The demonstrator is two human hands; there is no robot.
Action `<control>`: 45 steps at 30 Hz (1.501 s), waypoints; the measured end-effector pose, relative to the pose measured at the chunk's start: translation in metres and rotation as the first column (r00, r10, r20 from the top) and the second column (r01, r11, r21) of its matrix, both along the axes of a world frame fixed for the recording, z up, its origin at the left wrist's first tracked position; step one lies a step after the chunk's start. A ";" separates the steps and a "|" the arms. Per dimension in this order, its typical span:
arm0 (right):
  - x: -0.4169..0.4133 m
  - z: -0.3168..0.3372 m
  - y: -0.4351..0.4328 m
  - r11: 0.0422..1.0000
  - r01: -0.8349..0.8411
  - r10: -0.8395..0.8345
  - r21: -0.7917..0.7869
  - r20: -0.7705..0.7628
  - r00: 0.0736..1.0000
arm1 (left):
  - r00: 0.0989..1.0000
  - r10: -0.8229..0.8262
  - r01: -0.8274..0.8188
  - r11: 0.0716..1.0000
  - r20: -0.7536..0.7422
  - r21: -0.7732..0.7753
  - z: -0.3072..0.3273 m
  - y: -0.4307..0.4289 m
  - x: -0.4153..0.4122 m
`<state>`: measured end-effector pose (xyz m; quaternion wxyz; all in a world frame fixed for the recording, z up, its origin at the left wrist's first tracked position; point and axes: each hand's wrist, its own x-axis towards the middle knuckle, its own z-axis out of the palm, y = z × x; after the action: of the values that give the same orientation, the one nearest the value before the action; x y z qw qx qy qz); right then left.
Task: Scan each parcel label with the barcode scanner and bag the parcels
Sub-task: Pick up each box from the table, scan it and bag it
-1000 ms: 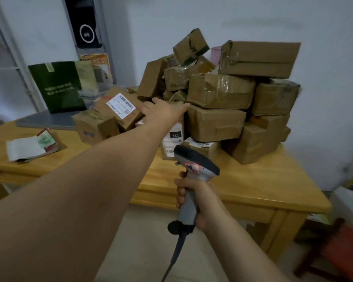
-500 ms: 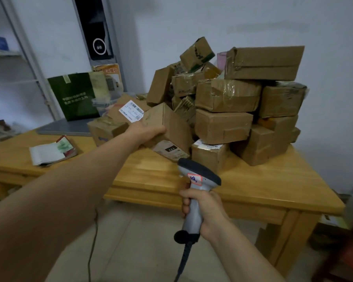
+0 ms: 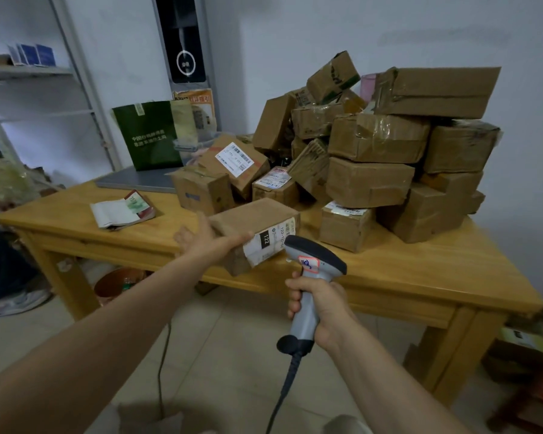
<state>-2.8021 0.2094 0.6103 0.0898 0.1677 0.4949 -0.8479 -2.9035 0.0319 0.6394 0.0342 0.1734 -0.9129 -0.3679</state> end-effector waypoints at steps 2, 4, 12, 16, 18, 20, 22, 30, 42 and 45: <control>0.000 -0.001 -0.001 1.000 0.004 -0.004 0.000 0.005 1.000 | 0.988 -0.157 0.155 0.960 0.007 -0.234 0.013 0.002 -0.011; -0.001 -0.001 -0.001 1.000 0.009 -0.009 -0.007 0.010 1.000 | 0.966 -0.241 0.258 0.892 0.093 -0.372 0.026 0.003 -0.027; -0.001 -0.003 0.007 1.000 0.005 -0.004 -0.026 0.014 1.000 | 0.910 -0.336 0.391 0.890 0.244 -0.233 0.034 -0.007 -0.051; -0.004 0.006 0.004 0.998 0.041 -0.043 -0.049 -0.039 0.998 | 0.935 -0.353 0.350 0.932 0.014 0.096 0.033 -0.020 -0.033; -0.007 0.014 0.000 0.996 0.048 -0.053 -0.070 -0.072 0.996 | 0.942 -0.328 0.336 0.921 -0.072 0.198 0.031 -0.029 -0.022; -0.008 0.023 -0.005 0.996 0.039 -0.048 -0.083 -0.105 0.993 | 0.944 -0.301 0.324 0.921 -0.132 0.218 0.029 -0.036 -0.009; -0.009 0.032 -0.011 0.998 0.024 -0.032 -0.066 -0.130 0.991 | 0.948 -0.266 0.303 0.920 -0.173 0.247 0.032 -0.039 0.004; -0.003 0.049 -0.030 1.000 -0.013 0.015 0.012 -0.159 0.987 | 0.955 -0.190 0.243 0.942 -0.229 0.232 0.042 -0.043 0.031; -0.002 0.055 -0.042 0.999 -0.031 0.035 0.027 -0.174 0.984 | 0.960 -0.167 0.221 0.945 -0.225 0.240 0.041 -0.056 0.033; -0.002 0.055 -0.045 0.999 -0.045 0.049 0.031 -0.169 0.984 | 0.962 -0.153 0.206 0.950 -0.224 0.234 0.037 -0.061 0.029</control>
<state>-2.8038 0.1642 0.6656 0.0653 0.0845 0.5158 -0.8500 -2.8749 -0.0294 0.6761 0.0709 0.0537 -0.8616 -0.4997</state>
